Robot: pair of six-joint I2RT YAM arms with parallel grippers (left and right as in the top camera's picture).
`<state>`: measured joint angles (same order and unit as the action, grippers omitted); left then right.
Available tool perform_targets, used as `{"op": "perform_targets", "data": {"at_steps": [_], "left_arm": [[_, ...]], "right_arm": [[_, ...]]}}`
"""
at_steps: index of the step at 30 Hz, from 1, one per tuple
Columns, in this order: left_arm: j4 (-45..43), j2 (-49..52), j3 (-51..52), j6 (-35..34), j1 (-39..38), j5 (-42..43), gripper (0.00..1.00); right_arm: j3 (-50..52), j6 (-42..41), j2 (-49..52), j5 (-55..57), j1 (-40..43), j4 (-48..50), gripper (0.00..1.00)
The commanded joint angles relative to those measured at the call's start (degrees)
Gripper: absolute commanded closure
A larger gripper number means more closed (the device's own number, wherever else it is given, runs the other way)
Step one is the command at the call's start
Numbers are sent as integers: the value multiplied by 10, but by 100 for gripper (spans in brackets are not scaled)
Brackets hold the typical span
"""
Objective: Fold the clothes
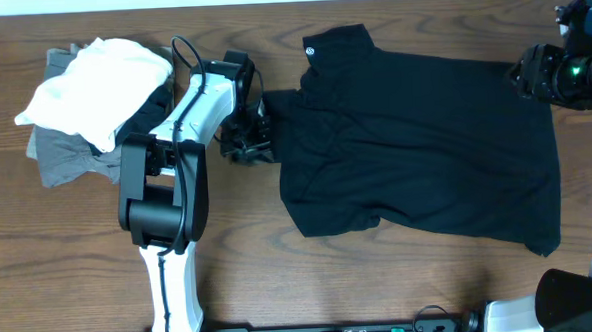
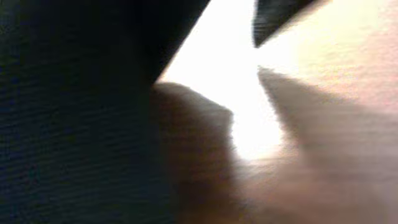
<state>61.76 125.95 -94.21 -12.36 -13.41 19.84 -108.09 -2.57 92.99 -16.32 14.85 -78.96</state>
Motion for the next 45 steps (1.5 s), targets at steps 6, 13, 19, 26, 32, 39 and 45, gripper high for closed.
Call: {"op": "perform_targets", "data": {"at_steps": [6,13,19,26,32,39,45], "left_arm": [[70,-16,-35,18,35,-68,37],[-36,-43,-56,50,75,-33,31],[-113,-35,-52,92,77,20,31],[-189,-31,-52,156,79,105,30],[-228,-8,-52,229,54,123,35],[-267,31,-52,233,46,104,36],[-284,68,-52,233,46,106,42]], "right_arm": [[5,-6,3,40,-6,0,41],[28,-7,4,41,-6,19,40],[48,-37,6,79,-5,20,40],[150,-56,7,96,0,70,39],[215,-58,7,82,0,114,43],[224,-58,7,79,-2,119,45],[224,-60,7,67,-3,123,46]]}}
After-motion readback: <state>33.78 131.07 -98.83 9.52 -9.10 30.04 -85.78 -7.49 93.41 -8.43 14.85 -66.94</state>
